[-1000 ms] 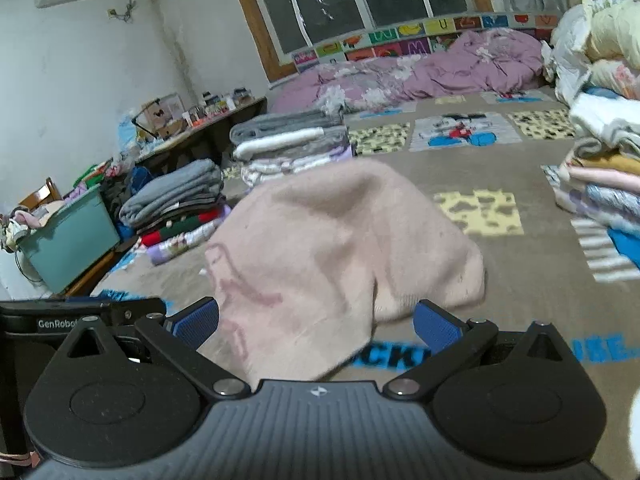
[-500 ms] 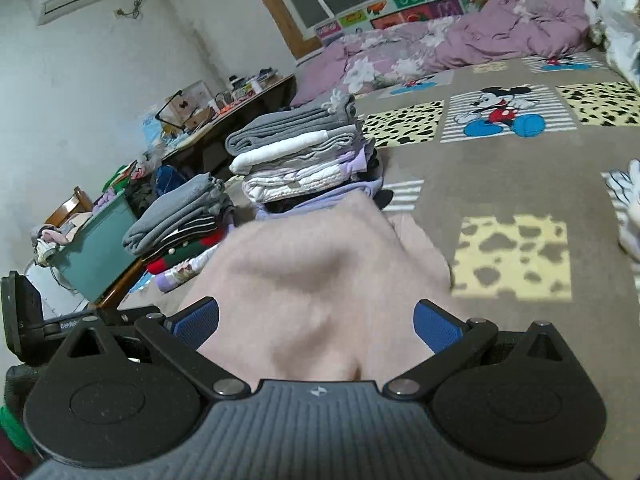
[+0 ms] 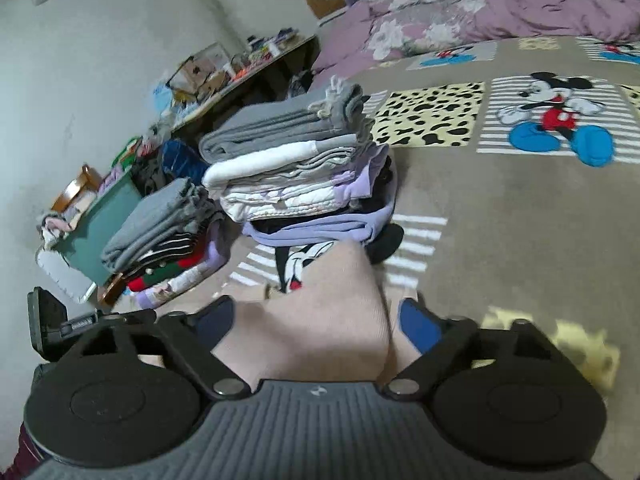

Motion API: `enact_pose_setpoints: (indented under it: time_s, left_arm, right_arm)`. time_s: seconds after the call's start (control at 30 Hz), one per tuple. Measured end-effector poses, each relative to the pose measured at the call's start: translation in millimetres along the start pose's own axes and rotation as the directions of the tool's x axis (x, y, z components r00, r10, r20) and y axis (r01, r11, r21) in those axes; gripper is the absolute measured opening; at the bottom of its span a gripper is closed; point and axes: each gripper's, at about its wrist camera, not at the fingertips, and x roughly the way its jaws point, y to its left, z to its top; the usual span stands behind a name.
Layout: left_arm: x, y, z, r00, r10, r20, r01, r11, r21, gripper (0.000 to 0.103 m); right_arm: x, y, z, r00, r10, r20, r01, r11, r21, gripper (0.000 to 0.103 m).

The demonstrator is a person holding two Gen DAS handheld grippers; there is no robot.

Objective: Fold clothes
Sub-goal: 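Lower both grippers onto the pink sweater and pinch its fabric, then lift the sweater with both grippers, shaking it open in the air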

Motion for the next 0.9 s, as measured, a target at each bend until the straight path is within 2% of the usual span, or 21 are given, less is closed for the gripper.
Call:
enact_pose_setpoints:
  time_s: [0.07,0.2,0.3,0.4,0.53,0.63,0.67,0.7,0.73,0.8,0.9]
  left_arm:
    - [8,8,2,0.999,-0.040,-0.012,0.040,0.999,-0.027,0.102]
    - [22,17,3,0.997,-0.078,-0.030,0.076,0.995,-0.058,0.101]
    - [31,20,0,0.993,-0.112,-0.039,0.110,0.992,-0.064,0.091]
    - [40,22,-3,0.988,-0.140,-0.058,0.136,0.988,-0.068,0.077]
    - [45,26,-6,0.985,-0.163,-0.057,0.159,0.985,-0.068,0.073]
    - [45,26,-8,0.985,-0.164,-0.054,0.161,0.985,-0.054,0.068]
    - [45,26,-9,0.985,-0.163,-0.054,0.161,0.986,-0.049,0.065]
    - [46,25,-10,0.984,-0.168,-0.058,0.165,0.985,-0.045,0.057]
    - [47,25,-11,0.983,-0.176,-0.060,0.173,0.984,-0.043,0.051]
    - [49,23,-16,0.983,-0.178,-0.051,0.177,0.984,-0.031,0.044]
    - [49,19,-19,0.983,-0.183,-0.029,0.183,0.983,-0.001,0.027]
  right_arm:
    - [20,-5,10,0.999,0.012,-0.033,-0.012,1.000,-0.021,0.076]
    - [59,-13,21,0.996,0.020,-0.085,-0.023,0.999,-0.035,0.076]
    - [88,-20,28,0.992,0.025,-0.120,-0.030,0.999,-0.038,0.076]
    - [110,-26,31,0.989,0.038,-0.141,-0.043,0.999,-0.033,0.074]
    - [136,-32,28,0.983,0.050,-0.177,-0.055,0.998,-0.028,0.069]
    - [150,-35,20,0.979,0.040,-0.200,-0.047,0.998,-0.028,0.060]
    - [152,-36,19,0.979,0.034,-0.200,-0.040,0.999,-0.028,0.054]
    - [153,-37,17,0.980,0.036,-0.196,-0.041,0.999,-0.021,0.046]
    - [153,-39,15,0.981,0.039,-0.193,-0.042,0.999,-0.014,0.043]
    - [151,-40,13,0.983,0.043,-0.178,-0.045,0.999,-0.011,0.029]
    - [141,-32,11,0.989,0.034,-0.141,-0.040,0.998,-0.044,0.022]
